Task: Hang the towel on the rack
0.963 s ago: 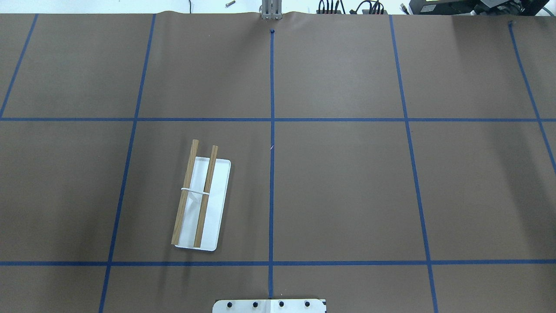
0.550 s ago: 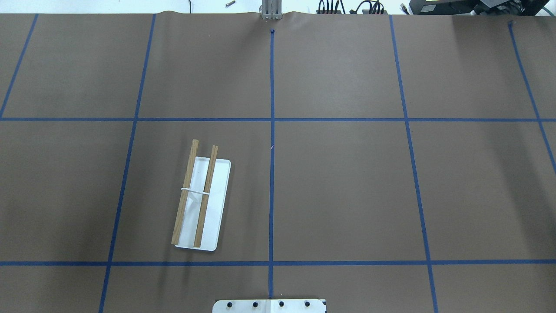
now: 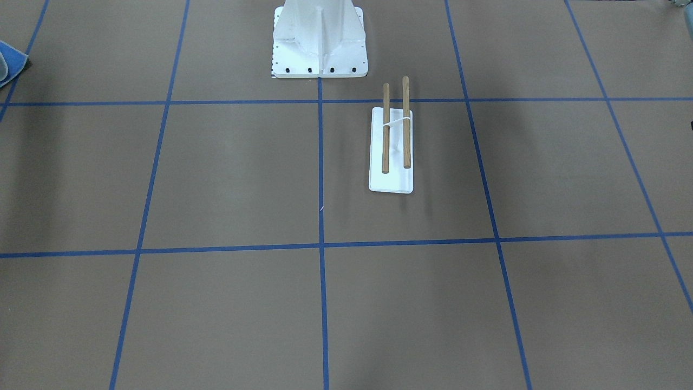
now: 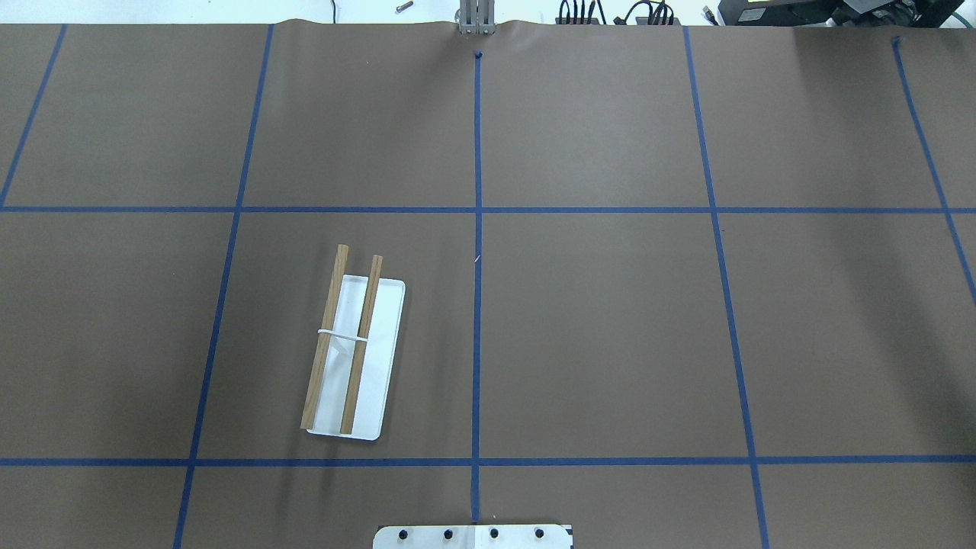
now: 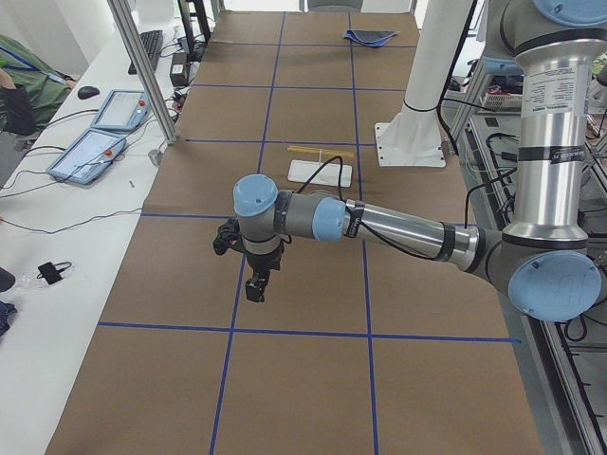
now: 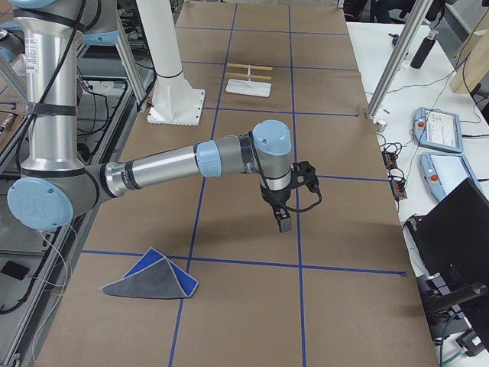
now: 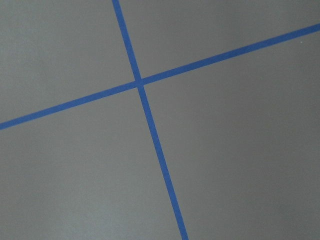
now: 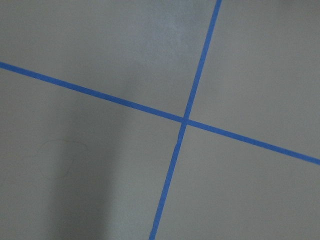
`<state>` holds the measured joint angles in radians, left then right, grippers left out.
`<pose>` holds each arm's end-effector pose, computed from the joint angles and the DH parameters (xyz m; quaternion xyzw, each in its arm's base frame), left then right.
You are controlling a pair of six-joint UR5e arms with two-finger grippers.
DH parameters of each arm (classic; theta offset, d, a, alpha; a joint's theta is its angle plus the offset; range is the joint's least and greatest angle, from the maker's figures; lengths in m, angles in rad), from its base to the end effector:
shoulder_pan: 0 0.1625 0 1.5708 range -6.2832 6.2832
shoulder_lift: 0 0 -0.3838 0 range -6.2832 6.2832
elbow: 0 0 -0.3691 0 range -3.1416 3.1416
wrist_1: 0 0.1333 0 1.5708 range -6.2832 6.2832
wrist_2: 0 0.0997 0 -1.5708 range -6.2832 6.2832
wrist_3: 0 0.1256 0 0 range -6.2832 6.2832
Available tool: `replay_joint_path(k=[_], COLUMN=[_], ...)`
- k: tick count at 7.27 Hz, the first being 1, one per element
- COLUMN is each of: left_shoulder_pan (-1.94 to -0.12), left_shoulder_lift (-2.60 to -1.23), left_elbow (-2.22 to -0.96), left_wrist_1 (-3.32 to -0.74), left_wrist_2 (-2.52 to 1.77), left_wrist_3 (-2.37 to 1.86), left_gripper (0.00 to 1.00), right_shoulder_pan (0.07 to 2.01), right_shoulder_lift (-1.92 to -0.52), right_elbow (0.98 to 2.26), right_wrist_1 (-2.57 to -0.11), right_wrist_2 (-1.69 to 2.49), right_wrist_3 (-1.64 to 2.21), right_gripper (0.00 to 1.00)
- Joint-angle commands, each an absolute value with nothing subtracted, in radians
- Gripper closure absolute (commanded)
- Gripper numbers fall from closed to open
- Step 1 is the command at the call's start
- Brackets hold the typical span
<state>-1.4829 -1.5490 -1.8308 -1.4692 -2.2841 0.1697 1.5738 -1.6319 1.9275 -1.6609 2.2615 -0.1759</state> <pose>-0.0104 -0.4647 0.5396 0.0781 0.3454 0.1437 0.9241 0.0546 -0.4468 0.5125 0.1262 -0.3268 -0.1154 0.9295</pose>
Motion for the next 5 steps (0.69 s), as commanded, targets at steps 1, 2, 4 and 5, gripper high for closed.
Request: replay_joint_path(k=[1, 2, 4, 5], left_shoulder_pan=[-1.496, -1.496, -1.497, -1.497], left_shoulder_lift=[-1.623, -1.624, -1.614, -1.614], left_elbow=[-1.832, -1.83, -1.821, -1.821], left_wrist_1=[-1.477, -1.538, -1.582, -1.582], left_wrist_2=[-2.286, -2.286, -2.286, -2.286], left_wrist_3=[0.169, 0.169, 0.167, 0.167], left_gripper=[0.01, 0.01, 0.01, 0.01], right_shoulder_pan=[1.575, 1.575, 1.574, 1.574], right_shoulder_lift=[-1.687, -1.766, -1.905, -1.995], right_elbow=[1.953, 1.986, 2.026, 2.025], right_wrist_1=[-1.661, -1.655, -1.626, -1.584], right_wrist_2=[2.272, 2.292, 2.296, 2.296], right_wrist_3=[-0.186, -0.193, -0.239, -0.238], right_gripper=[0.0, 0.0, 0.0, 0.0])
